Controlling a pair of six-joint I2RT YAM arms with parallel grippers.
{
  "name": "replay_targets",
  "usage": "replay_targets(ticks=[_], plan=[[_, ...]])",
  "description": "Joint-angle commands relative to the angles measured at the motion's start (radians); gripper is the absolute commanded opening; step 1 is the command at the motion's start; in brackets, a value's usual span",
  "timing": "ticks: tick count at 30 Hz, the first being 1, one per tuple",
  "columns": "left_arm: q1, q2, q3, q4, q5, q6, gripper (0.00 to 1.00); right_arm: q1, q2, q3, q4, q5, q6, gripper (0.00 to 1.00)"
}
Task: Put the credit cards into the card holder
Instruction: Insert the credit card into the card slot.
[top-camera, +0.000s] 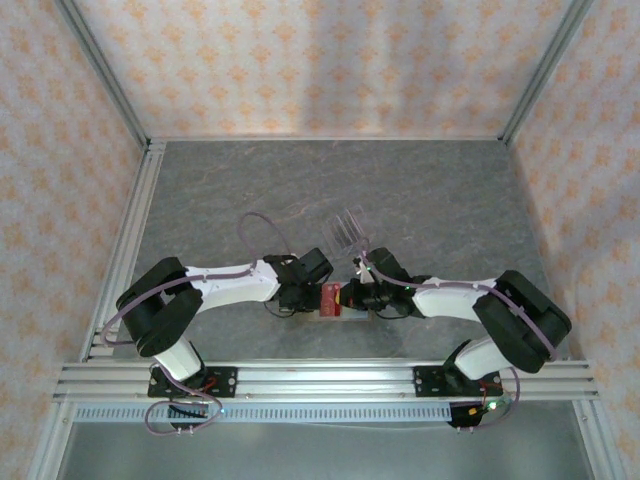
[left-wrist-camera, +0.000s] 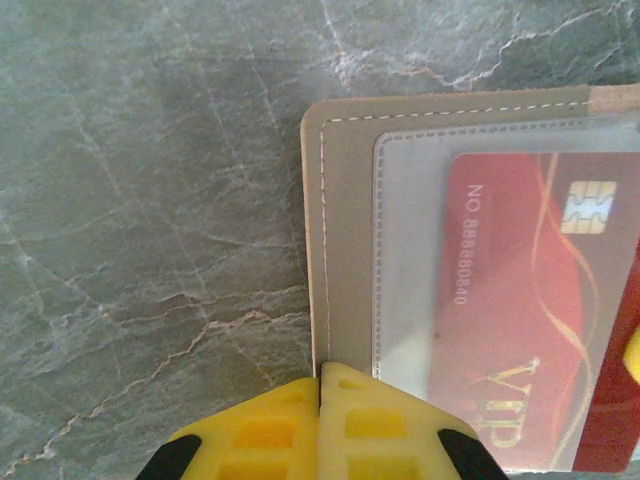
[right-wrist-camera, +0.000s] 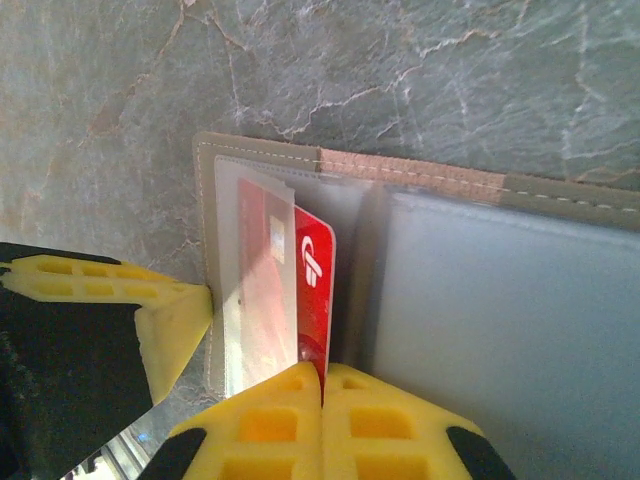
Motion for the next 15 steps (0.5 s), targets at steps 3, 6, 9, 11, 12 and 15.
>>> replay_targets(ticks=[3, 6, 9, 11, 12, 15], plan=[[0.005, 0.000, -0.019, 0.004, -0.004, -0.022, 0.00, 0.021, 0.026, 0.021, 0.005, 0.014, 0.008, 0.00], [0.004, -0.001, -0.022, 0.006, -0.005, -0.025, 0.00, 0.026, 0.033, 0.028, 0.005, 0.015, 0.008, 0.00], [0.002, -0.006, -0.023, 0.006, -0.007, -0.028, 0.00, 0.029, 0.041, 0.039, 0.005, 0.015, 0.008, 0.00], [0.000, -0.007, -0.023, 0.007, -0.007, -0.032, 0.00, 0.032, 0.047, 0.047, 0.005, 0.014, 0.010, 0.00], [0.000, -0.007, -0.021, 0.008, -0.006, -0.033, 0.00, 0.035, 0.049, 0.050, 0.007, 0.015, 0.014, 0.00], [-0.003, -0.006, -0.021, 0.012, -0.007, -0.037, 0.00, 0.041, 0.051, 0.052, 0.013, 0.013, 0.025, 0.00]])
